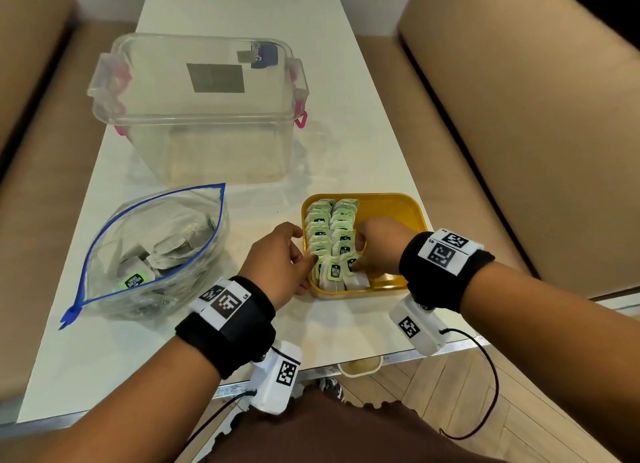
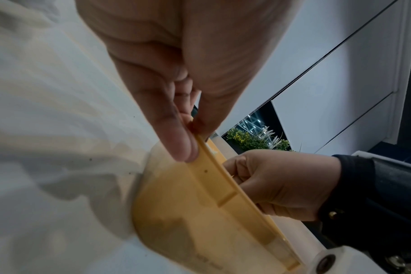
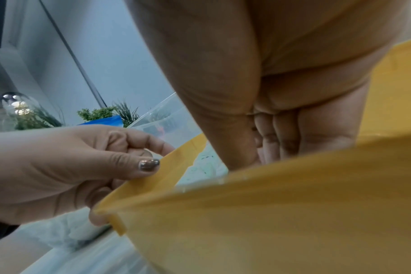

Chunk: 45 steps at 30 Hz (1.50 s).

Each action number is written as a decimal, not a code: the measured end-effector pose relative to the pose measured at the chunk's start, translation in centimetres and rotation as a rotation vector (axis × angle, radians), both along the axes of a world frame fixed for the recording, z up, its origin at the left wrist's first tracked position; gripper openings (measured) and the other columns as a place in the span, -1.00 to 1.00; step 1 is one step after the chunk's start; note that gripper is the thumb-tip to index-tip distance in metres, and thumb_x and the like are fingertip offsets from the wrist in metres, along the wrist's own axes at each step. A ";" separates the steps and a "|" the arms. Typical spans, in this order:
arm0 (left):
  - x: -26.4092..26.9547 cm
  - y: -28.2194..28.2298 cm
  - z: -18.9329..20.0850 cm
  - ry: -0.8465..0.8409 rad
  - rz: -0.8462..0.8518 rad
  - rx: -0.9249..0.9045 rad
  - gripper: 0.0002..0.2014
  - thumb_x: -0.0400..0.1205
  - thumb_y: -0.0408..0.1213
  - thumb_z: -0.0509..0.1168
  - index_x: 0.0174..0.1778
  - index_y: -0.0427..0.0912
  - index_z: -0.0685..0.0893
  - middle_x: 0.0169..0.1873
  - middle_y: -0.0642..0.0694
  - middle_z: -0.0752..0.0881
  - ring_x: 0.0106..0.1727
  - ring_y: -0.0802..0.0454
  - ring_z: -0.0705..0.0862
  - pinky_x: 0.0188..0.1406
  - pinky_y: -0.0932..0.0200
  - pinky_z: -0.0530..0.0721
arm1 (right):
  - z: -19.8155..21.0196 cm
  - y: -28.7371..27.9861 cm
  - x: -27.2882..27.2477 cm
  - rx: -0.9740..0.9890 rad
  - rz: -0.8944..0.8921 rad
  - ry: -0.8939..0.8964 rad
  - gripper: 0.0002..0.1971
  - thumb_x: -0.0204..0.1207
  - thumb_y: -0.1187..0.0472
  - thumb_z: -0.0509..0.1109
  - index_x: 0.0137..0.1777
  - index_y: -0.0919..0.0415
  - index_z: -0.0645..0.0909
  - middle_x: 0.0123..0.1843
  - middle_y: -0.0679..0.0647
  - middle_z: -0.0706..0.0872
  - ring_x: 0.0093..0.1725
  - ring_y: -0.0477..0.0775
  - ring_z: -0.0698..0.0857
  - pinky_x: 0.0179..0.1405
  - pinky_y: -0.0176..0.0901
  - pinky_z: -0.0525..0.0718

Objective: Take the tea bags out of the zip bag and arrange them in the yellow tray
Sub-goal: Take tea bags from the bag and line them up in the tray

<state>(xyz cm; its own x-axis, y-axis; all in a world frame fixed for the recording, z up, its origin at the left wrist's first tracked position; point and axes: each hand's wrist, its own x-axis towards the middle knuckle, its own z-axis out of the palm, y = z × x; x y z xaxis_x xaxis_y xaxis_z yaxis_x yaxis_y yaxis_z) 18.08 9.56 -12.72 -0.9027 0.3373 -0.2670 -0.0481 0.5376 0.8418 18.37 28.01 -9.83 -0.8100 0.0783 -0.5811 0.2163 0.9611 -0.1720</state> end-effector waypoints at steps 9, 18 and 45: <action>0.2 -0.7 1.8 0.130 -0.013 -0.083 -0.59 0.62 -0.07 0.34 0.31 -0.15 0.47 -0.31 -0.03 0.68 -0.29 -0.04 0.76 -0.15 -0.15 0.75 | 2.4 0.9 -0.1 -0.074 -0.075 0.101 -0.65 0.45 0.06 0.53 0.12 0.22 0.57 -0.12 0.16 0.78 -0.18 0.13 0.82 -0.02 0.05 0.78; 0.6 -7.9 11.2 0.602 0.107 -0.073 -0.86 0.59 -0.21 0.35 0.05 -0.03 0.71 -0.04 0.06 0.61 -0.18 0.22 0.62 -0.15 0.42 0.54 | 9.7 -5.4 -1.2 -0.348 0.195 0.453 -0.79 0.46 0.03 0.50 0.03 0.06 0.63 -0.24 -0.09 0.75 -0.29 -0.16 0.68 -0.28 -0.25 0.58; 2.8 -21.3 6.4 0.451 0.107 -0.187 -0.44 0.39 -0.46 0.50 0.31 -0.01 0.67 0.14 0.17 0.63 -0.29 0.23 0.61 -0.14 0.52 0.57 | 0.4 -26.6 -4.6 0.010 0.724 0.112 -0.77 0.59 0.07 0.23 0.18 0.08 0.55 0.00 0.03 0.54 -0.01 0.11 0.59 0.00 -0.07 0.58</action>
<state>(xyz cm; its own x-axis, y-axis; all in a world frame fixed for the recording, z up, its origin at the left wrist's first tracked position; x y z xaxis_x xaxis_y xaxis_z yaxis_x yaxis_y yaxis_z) 20.89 -11.70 -6.32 -0.9693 0.2197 0.1107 0.2349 0.6932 0.6814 13.73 1.40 -9.39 -0.7154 -0.4944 -0.4937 -0.4921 0.8581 -0.1464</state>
